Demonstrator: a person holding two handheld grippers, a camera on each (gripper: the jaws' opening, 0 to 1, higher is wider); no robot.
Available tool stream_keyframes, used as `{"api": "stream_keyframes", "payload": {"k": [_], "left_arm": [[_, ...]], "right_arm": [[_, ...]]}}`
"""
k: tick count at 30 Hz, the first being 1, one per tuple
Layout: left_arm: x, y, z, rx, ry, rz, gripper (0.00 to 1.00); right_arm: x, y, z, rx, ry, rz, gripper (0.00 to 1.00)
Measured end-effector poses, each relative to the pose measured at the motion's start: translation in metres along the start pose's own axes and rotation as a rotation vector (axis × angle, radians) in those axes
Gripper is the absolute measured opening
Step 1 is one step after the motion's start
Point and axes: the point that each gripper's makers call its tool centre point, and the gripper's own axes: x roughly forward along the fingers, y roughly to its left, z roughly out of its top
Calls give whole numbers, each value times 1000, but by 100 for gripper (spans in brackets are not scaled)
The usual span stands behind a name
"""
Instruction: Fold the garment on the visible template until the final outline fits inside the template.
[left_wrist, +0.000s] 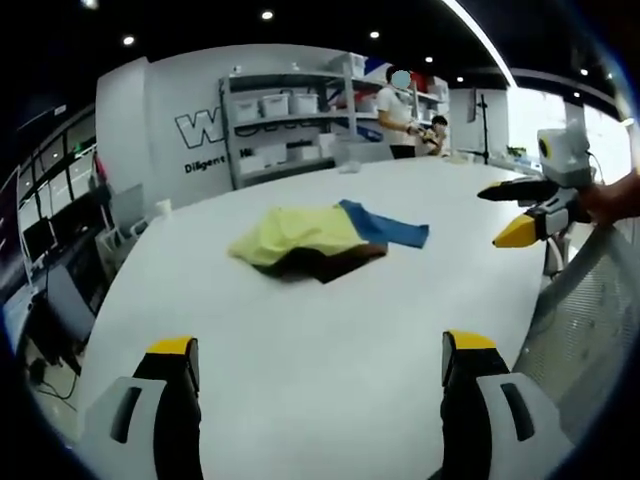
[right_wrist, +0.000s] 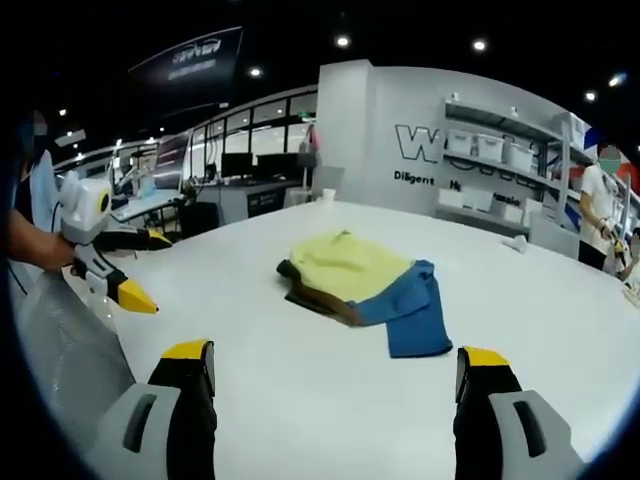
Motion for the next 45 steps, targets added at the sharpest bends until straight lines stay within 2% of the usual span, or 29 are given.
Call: {"api": "stream_keyframes", "payload": {"k": [11,45], "left_arm": [[2,-4,-2,22,9,-12,99],[2,-3,-3,-11,8,-13,99]], "right_arm": [[1,0,-2,-7,11,1,99],[3,-1,-7,-19,33,-6,99]]}}
